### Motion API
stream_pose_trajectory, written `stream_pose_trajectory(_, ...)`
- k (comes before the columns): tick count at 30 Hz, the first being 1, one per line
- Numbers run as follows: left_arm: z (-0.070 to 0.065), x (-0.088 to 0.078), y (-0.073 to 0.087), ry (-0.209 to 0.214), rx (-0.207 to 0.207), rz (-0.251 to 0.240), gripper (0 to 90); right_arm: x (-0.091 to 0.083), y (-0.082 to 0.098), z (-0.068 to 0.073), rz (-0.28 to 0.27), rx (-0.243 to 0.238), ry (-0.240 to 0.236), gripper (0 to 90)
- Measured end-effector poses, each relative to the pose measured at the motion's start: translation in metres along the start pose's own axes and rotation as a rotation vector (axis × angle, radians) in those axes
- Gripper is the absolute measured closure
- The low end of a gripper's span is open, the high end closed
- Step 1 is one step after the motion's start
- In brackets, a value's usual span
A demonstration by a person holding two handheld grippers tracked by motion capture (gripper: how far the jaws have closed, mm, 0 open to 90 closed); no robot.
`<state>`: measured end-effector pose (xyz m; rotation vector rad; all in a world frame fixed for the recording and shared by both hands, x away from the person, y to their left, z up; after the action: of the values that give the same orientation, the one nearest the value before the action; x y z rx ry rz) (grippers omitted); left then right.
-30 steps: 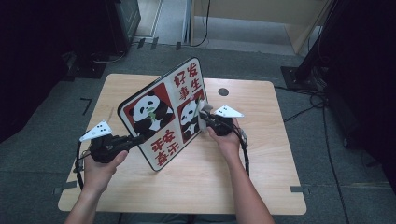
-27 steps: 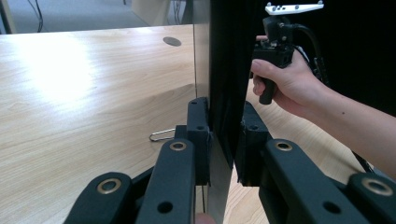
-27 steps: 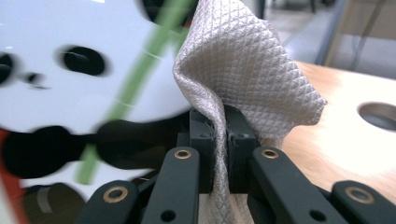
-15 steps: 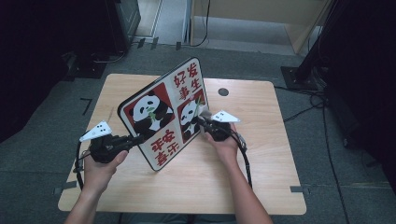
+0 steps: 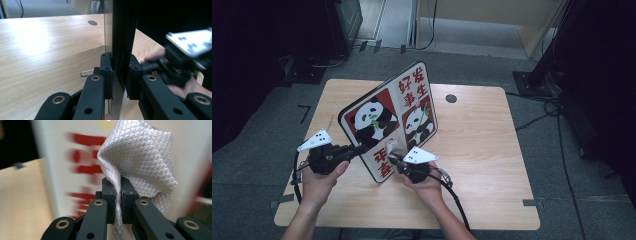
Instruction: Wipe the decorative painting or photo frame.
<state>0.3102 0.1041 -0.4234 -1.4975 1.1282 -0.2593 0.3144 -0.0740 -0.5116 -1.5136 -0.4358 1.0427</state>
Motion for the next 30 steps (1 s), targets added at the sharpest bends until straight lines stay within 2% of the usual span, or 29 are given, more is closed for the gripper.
stream_pose_trajectory(3,0.0,0.0,0.0,0.0,-0.002,-0.002,79.8,0.006,-0.005,0.031,-0.014,-0.036,-0.071,85.2)
stream_pose_trajectory(6,0.001,0.0,0.0,-0.002,-0.002,-0.003,79.8,0.01,-0.008,0.052,-0.013,-0.088,-0.109,85.2)
stream_pose_trajectory(8,0.001,0.0,0.0,-0.001,-0.002,-0.003,79.7,0.011,-0.008,0.053,-0.016,-0.089,-0.116,85.2)
stream_pose_trajectory(9,0.001,0.0,0.0,-0.001,-0.003,-0.004,79.7,0.01,-0.007,0.054,-0.02,-0.074,-0.141,85.2)
stream_pose_trajectory(11,0.001,0.0,0.0,0.0,-0.003,-0.004,79.8,0.01,-0.007,0.054,-0.022,-0.074,-0.152,85.2)
stream_pose_trajectory(12,0.001,0.0,0.0,0.0,-0.003,-0.004,79.8,0.011,-0.004,0.055,0.002,-0.125,-0.154,85.1)
stream_pose_trajectory(15,0.001,0.0,0.0,0.0,-0.003,-0.003,79.8,0.011,-0.001,0.052,0.019,-0.146,-0.138,85.1)
stream_pose_trajectory(16,0.001,0.0,0.0,-0.001,-0.002,-0.001,79.8,0.011,-0.001,0.048,0.02,-0.141,-0.133,85.1)
stream_pose_trajectory(17,0.001,0.0,0.0,-0.001,-0.001,-0.001,79.8,0.008,0.002,0.035,0.027,-0.112,-0.118,85.1)
stream_pose_trajectory(20,0.001,-0.001,0.0,0.001,-0.001,0.0,79.8,0.004,0.006,0.015,0.047,-0.098,-0.081,85.1)
stream_pose_trajectory(26,0.001,-0.001,0.0,0.009,-0.001,0.004,79.8,-0.006,0.012,-0.033,0.068,-0.018,-0.004,85.0)
stream_pose_trajectory(28,0.001,0.0,0.0,0.009,-0.002,0.003,79.8,-0.009,0.012,-0.049,0.071,-0.001,0.021,84.9)
stream_pose_trajectory(30,0.001,0.0,0.0,0.007,-0.001,0.002,79.8,-0.011,0.011,-0.064,0.077,-0.004,0.056,84.8)
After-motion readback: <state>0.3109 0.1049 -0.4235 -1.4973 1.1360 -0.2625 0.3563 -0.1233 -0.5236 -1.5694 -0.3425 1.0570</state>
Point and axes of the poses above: each handheld gripper's, and its own axes: x roughly forward along the jaws, y roughly out of its underside, z roughly to its left, the point moved 6 cm from there along x, roughly forward along the jaws, and after that the axes turned 2 degrees about z, right-handed, at the moved point
